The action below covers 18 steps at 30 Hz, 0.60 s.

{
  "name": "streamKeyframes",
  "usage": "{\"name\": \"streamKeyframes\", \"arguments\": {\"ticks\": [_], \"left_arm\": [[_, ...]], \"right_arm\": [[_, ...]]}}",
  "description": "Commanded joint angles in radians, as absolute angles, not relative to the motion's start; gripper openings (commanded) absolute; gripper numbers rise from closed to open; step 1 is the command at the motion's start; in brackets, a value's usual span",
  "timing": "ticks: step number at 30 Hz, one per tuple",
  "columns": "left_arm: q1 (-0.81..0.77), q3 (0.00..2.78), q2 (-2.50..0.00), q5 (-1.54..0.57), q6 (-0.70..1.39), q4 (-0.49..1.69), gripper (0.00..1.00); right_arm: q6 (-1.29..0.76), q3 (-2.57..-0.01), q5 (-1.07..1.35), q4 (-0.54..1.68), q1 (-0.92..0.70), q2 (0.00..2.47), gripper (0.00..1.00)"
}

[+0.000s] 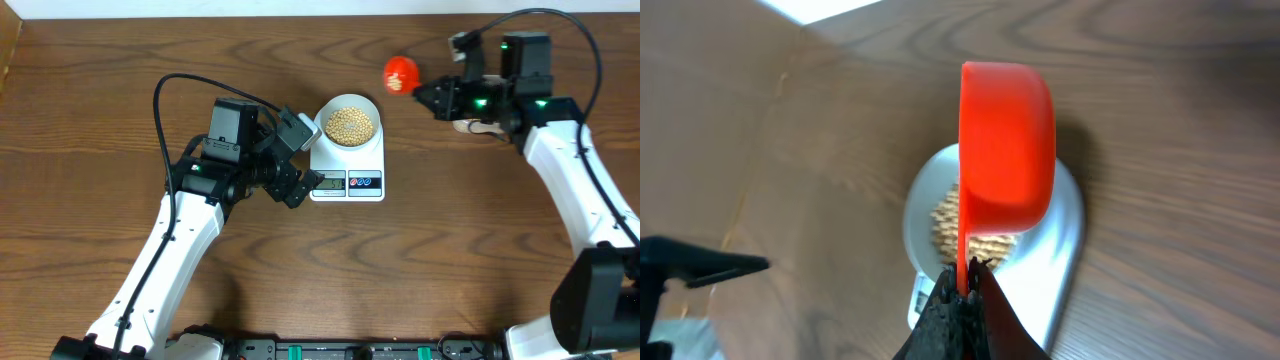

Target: Scoop item into bowl and weigh 50g on scale

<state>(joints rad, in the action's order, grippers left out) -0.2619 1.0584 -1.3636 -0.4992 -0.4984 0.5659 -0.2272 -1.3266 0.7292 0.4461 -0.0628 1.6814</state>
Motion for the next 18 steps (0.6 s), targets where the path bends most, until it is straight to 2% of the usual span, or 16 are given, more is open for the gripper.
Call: {"name": "streamKeyframes", "arguments": {"ticks": [1, 18], "left_arm": [[-0.262, 1.051, -1.364, -0.505, -0.508, 0.568, 0.95], [-0.262, 1.051, -1.364, -0.505, -0.508, 0.568, 0.95]], "right_arm": [[-0.215, -1.328, 0.655, 0.484, -0.011, 1.634, 0.01], [-0.081, -1.328, 0.29, 0.625, 0.084, 1.612, 0.01]]}}
